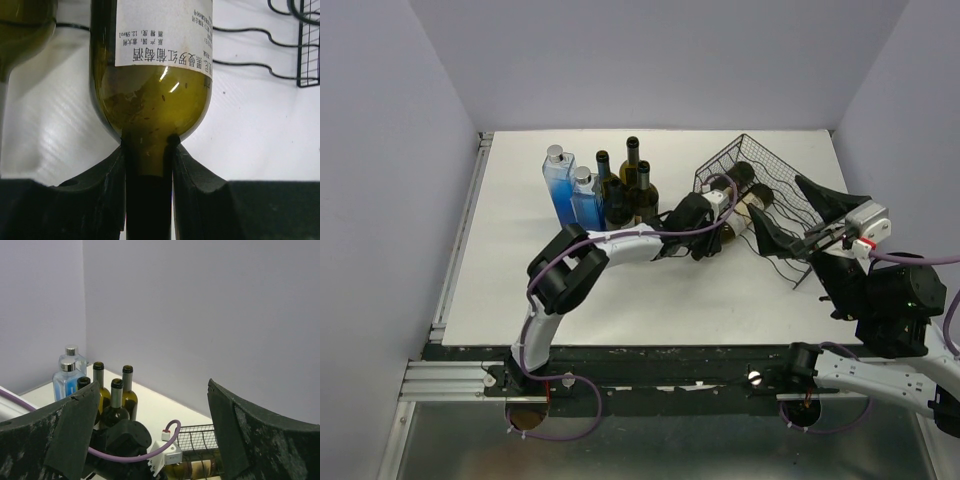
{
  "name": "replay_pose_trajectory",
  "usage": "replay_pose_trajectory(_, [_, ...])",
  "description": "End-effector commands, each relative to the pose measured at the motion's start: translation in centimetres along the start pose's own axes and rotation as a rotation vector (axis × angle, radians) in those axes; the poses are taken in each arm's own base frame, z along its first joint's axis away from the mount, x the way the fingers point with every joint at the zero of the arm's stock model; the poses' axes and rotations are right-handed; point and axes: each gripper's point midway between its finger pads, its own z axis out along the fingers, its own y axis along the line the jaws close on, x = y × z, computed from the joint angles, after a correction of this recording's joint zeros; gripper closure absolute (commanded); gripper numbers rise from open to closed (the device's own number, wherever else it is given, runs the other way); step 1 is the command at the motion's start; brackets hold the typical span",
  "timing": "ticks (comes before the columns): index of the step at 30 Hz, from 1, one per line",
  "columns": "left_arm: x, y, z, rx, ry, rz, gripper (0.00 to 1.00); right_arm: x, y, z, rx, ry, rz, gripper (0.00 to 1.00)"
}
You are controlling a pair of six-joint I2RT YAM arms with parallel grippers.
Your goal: Put the wine bottle on the wine rack
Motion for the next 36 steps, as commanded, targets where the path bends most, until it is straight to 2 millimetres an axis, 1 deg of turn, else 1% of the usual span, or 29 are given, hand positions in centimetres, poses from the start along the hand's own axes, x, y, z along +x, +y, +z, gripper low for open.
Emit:
replay_pose_trajectory(1, [-8.8,-3.2,0.5,0.067,-0.249,0.026,1.00,0.7,-0.3,-0.4,0.015,0.036,0.003,0.06])
replay_pose_trajectory(3, [-8.6,-2.8,1.5,0.049,-0.227,0.018,1.00,0.6,-0.4,-0.4,0.015,0.036,0.001,0.06])
replay_pose_trajectory(7, [-8.4,-2.1,2.7,0.012,-0.207,-0.004,1.00,0.8,-0.3,-0.5,0.016,0.045,0.005,0.05])
replay_pose_trajectory(10, [-8.3,-1.7,3.4,-0.010,-0.183,-0.022,1.00,0.9,-0.3,-0.6,0.012,0.049,0.012,0.05])
replay_pose_trajectory(13, [-7.7,-1.3,3.8,-0.032,-0.160,-0.038,0.99,1.0,-0.3,-0.7,0.013,0.051,0.014,0.06])
replay_pose_trajectory(15, [-7.1,-1.1,3.9,-0.038,-0.141,-0.042,0.90,0.9,-0.5,-0.8,0.017,0.050,0.016,0.06])
replay_pose_trajectory(16, [-7.1,-1.1,4.0,-0.036,-0.138,-0.042,0.82,0.8,-0.6,-0.8,0.021,0.050,0.017,0.05])
replay_pose_trajectory(17, [-7.0,-1.1,4.1,-0.032,-0.135,-0.042,0.78,0.9,-0.7,-0.8,0.025,0.051,0.016,0.06])
replay_pose_trajectory(18, [-6.3,-0.9,4.2,-0.044,-0.106,-0.046,0.72,0.8,-0.8,-0.9,0.029,0.050,0.017,0.06])
replay_pose_trajectory(20, [-5.9,-0.7,4.4,-0.052,-0.086,-0.049,0.60,0.8,-0.8,-0.9,0.031,0.051,0.016,0.06])
replay_pose_trajectory(24, [-5.7,-0.6,4.5,-0.058,-0.068,-0.050,0.44,1.0,-0.6,-0.8,0.028,0.057,0.014,0.06])
replay_pose_trajectory(27, [-5.4,-0.5,4.2,-0.062,-0.063,-0.049,0.31,1.1,-0.6,-0.7,0.029,0.060,0.014,0.05])
replay_pose_trajectory(30, [-5.5,-0.7,3.5,-0.057,-0.067,-0.038,0.20,1.1,-0.6,-0.6,0.032,0.063,0.026,0.05])
replay_pose_trajectory(31, [-5.7,-1.0,3.1,-0.048,-0.073,-0.032,0.11,1.0,-0.6,-0.6,0.037,0.063,0.032,0.05])
replay_pose_trajectory(32, [-5.7,-1.1,2.8,-0.044,-0.075,-0.027,0.07,0.9,-0.7,-0.5,0.042,0.062,0.041,0.05])
replay_pose_trajectory(33, [-5.8,-1.3,2.3,-0.033,-0.078,-0.020,0.04,0.6,-0.8,-0.5,0.048,0.057,0.056,0.05])
replay_pose_trajectory(34, [-6.0,-1.5,1.7,-0.021,-0.086,-0.005,0.01,1.0,-0.8,-0.6,0.045,0.081,0.052,0.05])
replay_pose_trajectory(36, [-6.0,-1.9,0.6,-0.004,-0.090,0.028,0.01,0.9,-0.8,-0.5,0.052,0.091,0.077,0.06])
